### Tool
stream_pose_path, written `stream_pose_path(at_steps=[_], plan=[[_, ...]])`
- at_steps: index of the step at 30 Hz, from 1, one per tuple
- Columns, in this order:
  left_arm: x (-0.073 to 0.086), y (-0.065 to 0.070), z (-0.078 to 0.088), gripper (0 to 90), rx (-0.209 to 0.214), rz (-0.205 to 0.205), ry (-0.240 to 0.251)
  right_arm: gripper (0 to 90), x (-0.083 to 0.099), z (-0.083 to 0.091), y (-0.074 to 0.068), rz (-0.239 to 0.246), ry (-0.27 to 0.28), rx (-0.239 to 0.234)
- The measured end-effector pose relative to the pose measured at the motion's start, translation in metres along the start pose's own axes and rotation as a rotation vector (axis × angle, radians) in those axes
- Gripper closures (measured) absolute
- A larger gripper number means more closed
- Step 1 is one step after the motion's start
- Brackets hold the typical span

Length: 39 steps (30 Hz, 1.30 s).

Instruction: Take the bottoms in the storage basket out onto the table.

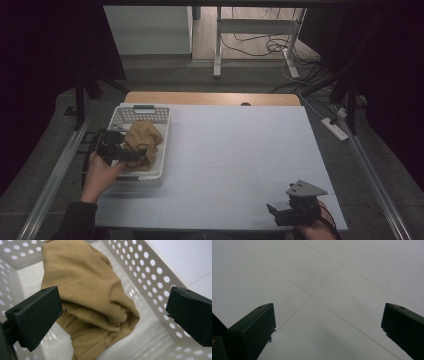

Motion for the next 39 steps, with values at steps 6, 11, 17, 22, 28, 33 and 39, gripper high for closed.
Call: stream_pose_path(at_steps=[6, 11, 17, 22, 28, 33, 39], plan=[[-0.012, -0.006, -0.011, 0.0, -0.018, 0.01, -0.025, 0.0, 0.0, 0.0, 0.0, 0.002, 0.0, -0.002], [-0.017, -0.011, -0.018, 0.0, -0.037, 0.016, -0.052, 0.0, 0.0, 0.0, 0.0, 0.004, 0.0, -0.004], [-0.022, -0.023, -0.029, 0.0, -0.045, 0.057, -0.08, 0.0, 0.0, -0.001, -0.001, 0.008, -0.002, -0.007], [-0.023, -0.031, -0.038, 0.0, -0.039, 0.08, -0.11, 0.0, 0.0, -0.001, -0.001, 0.008, -0.005, -0.008], [-0.023, -0.036, -0.053, 0.0, 0.001, 0.108, -0.164, 0.3, 0.0, -0.002, -0.002, 0.016, -0.012, -0.006], [-0.022, -0.036, -0.061, 0.0, 0.01, 0.107, -0.208, 0.3, 0.0, -0.002, -0.002, 0.021, -0.015, -0.005], [-0.021, -0.036, -0.072, 0.0, 0.0, 0.104, -0.257, 0.3, 0.0, -0.002, -0.002, 0.026, -0.016, -0.008]])
Point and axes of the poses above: each handheld gripper's, and its own axes: z roughly backward along the jaws, x roughly out of its underside, y roughly to its right, the point moved 5 cm from there along -z, roughly forward along the jaws, and after that the axes turned 8 degrees about -y, right-handed, at the moved point
